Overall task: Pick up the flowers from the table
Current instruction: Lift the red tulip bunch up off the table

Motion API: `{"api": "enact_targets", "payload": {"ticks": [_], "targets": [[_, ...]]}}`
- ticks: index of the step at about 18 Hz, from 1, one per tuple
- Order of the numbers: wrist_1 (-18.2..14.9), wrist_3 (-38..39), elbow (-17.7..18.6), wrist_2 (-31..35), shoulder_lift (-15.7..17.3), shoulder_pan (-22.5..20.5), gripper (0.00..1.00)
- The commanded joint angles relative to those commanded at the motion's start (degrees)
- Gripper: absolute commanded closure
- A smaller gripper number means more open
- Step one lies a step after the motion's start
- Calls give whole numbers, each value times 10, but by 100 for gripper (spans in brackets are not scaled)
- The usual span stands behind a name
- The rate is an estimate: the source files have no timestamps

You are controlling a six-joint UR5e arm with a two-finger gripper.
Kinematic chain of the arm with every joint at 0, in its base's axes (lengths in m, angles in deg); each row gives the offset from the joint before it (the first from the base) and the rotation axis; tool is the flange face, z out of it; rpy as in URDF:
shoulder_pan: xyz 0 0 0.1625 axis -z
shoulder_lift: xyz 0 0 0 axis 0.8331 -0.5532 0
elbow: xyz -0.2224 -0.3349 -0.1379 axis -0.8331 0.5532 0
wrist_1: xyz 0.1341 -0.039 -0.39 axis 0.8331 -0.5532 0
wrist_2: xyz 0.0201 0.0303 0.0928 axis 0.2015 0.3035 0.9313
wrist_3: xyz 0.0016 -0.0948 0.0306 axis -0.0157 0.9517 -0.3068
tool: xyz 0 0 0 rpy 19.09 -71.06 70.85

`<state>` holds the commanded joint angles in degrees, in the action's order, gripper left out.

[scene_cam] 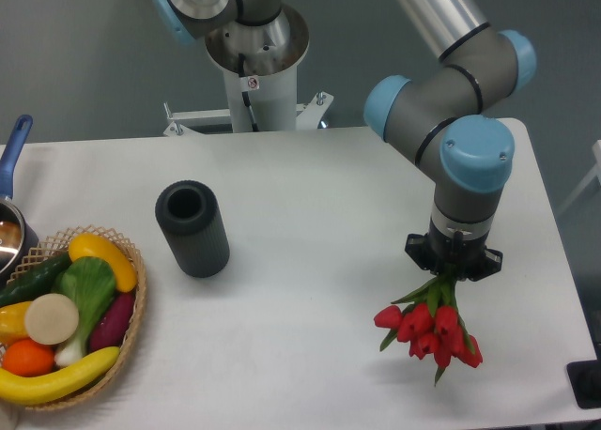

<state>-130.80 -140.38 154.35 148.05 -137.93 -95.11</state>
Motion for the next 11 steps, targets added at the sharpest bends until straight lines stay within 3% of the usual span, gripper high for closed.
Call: {"api": "enact_targets", "payload": {"ticks": [2,11], "targets": [[-27,-8,-18,-1,-2,-3,91],[-26,-16,-13,0,-1,-7,91]]}}
